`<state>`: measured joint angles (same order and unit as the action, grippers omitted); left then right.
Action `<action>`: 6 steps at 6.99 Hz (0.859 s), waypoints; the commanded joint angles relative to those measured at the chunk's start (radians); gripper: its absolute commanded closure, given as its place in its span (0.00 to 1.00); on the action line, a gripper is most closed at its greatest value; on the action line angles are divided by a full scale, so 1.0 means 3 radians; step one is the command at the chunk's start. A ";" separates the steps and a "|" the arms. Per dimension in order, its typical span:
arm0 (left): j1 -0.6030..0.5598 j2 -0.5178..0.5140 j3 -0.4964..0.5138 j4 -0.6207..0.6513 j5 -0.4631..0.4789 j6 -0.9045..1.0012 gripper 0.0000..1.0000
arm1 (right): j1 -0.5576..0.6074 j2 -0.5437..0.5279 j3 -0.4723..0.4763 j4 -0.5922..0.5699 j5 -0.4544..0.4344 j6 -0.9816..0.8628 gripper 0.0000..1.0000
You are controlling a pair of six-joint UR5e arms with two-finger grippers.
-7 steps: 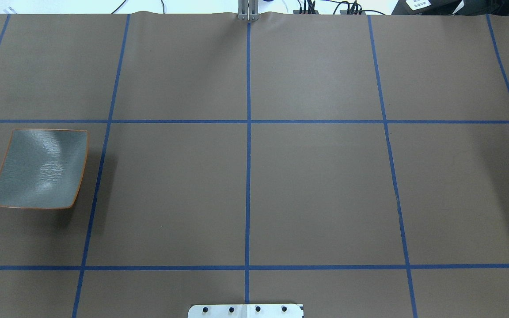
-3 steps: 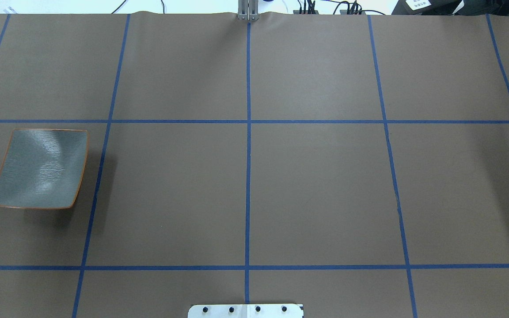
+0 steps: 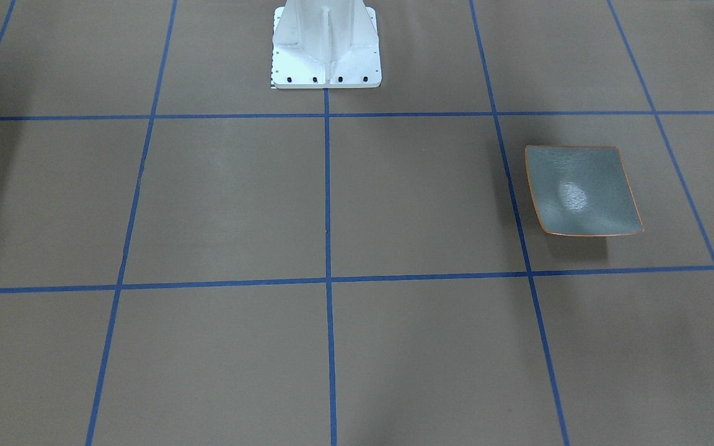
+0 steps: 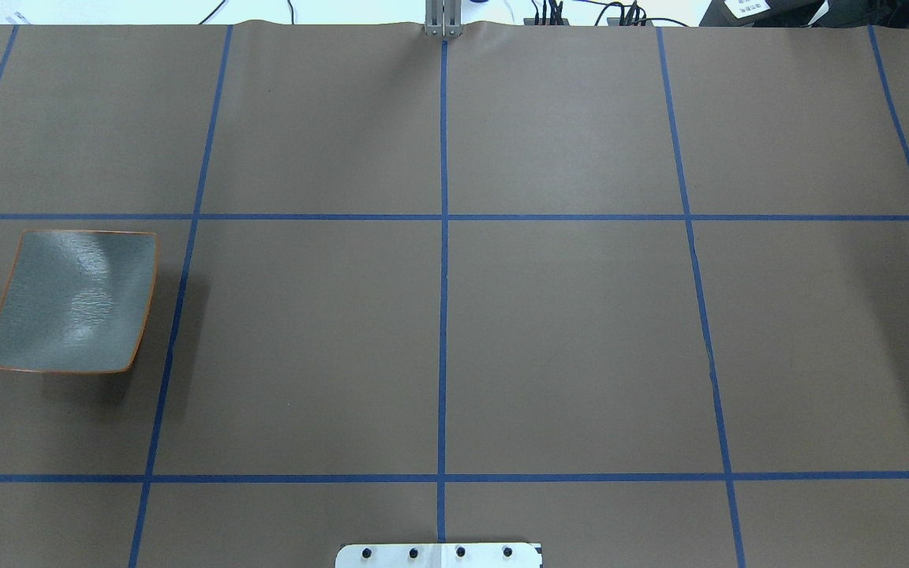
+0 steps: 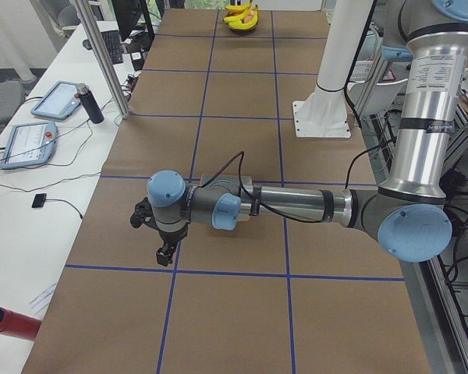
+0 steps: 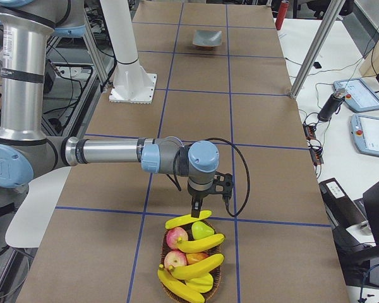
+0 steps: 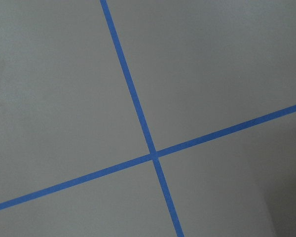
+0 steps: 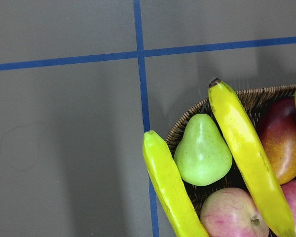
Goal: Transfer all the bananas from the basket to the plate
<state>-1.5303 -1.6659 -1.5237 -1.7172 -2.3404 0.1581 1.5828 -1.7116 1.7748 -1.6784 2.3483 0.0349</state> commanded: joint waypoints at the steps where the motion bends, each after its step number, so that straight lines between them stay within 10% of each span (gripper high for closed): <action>1: -0.0002 0.0000 0.0022 -0.0003 -0.0012 -0.0005 0.00 | 0.0001 0.0039 -0.0086 -0.0004 -0.0075 -0.0400 0.00; 6: 0.0003 -0.0005 -0.0004 -0.0013 -0.0017 -0.0082 0.00 | 0.0354 0.0576 -0.0976 0.0051 -0.0550 -0.1062 0.00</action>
<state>-1.5304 -1.6674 -1.5223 -1.7209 -2.3454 0.1340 1.6783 -1.5831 1.5400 -1.6748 2.2376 -0.2569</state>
